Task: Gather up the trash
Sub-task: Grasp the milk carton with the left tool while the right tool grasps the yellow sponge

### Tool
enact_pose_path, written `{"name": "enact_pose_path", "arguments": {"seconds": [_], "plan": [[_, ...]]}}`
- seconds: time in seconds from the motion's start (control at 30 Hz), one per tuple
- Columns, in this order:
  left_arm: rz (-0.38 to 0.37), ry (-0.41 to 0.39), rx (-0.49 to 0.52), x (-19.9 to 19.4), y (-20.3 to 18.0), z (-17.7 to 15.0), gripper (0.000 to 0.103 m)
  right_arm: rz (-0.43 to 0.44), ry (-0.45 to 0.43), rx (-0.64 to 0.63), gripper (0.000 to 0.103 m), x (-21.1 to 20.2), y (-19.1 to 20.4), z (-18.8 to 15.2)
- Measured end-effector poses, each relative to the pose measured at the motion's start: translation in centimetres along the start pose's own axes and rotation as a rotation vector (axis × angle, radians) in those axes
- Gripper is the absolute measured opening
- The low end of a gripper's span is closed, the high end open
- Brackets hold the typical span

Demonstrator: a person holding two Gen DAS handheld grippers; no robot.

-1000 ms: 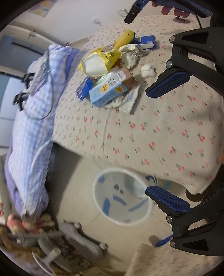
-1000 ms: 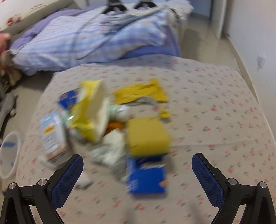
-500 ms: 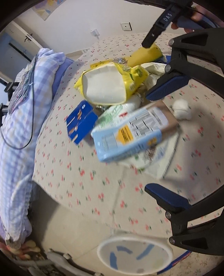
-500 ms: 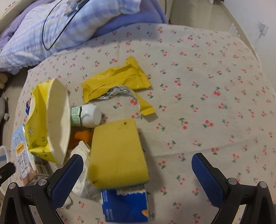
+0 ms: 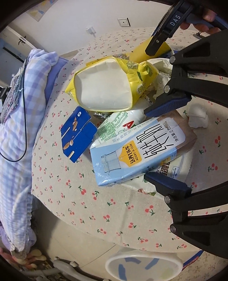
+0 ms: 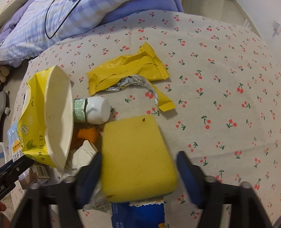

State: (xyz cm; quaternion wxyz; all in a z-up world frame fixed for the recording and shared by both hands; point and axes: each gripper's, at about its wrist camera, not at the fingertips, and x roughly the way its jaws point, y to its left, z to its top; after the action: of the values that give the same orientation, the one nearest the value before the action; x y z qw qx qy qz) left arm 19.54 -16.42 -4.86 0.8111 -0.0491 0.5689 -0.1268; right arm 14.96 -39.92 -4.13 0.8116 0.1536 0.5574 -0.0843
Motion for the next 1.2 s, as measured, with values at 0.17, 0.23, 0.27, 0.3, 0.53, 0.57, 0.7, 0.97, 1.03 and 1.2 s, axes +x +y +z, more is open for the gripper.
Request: {"name": "enact_pose_path", "arguments": {"seconds": [0.17,0.23,0.27,0.3,0.53,0.57,0.7,0.97,1.03,1.2], "plan": [[-0.042,-0.018,-0.022,-1.3,1.4,0.2,0.034,0.006,-0.033,-0.013,0.060,-1.2,0.0,-0.1],[-0.049,-0.033,-0.032,-2.0,1.9,0.2,0.016,0.006,-0.055,-0.016,0.060,-2.1,0.0,-0.1],[-0.051,-0.033,-0.033,-2.3,2.1,0.2,0.016,0.007,-0.065,-0.019,0.060,-2.5,-0.1,-0.2],[-0.058,-0.029,-0.032,-2.5,2.4,0.2,0.015,0.010,-0.076,-0.022,0.060,-3.0,-0.1,-0.2],[-0.115,-0.013,-0.098,-3.4,4.5,-0.4,0.010,0.022,-0.111,-0.044,0.060,-4.9,0.3,-1.3],[-0.120,-0.016,-0.097,-3.6,4.6,-0.4,0.010,0.027,-0.113,-0.046,0.060,-5.1,0.3,-1.5],[-0.134,0.025,-0.110,-3.3,4.5,-0.6,0.015,0.030,-0.115,-0.041,0.060,-5.4,0.0,-1.9],[-0.062,0.019,-0.068,-2.0,1.3,-1.1,0.055,0.026,-0.100,-0.005,0.060,-5.0,-1.3,-2.4],[-0.019,0.009,-0.045,-1.8,0.5,-1.2,0.073,0.026,-0.101,-0.002,0.060,-5.1,-1.6,-2.5],[0.060,0.005,-0.020,-0.4,-1.6,-1.2,0.073,0.014,-0.097,0.019,0.060,-5.0,-3.1,-2.7]]}}
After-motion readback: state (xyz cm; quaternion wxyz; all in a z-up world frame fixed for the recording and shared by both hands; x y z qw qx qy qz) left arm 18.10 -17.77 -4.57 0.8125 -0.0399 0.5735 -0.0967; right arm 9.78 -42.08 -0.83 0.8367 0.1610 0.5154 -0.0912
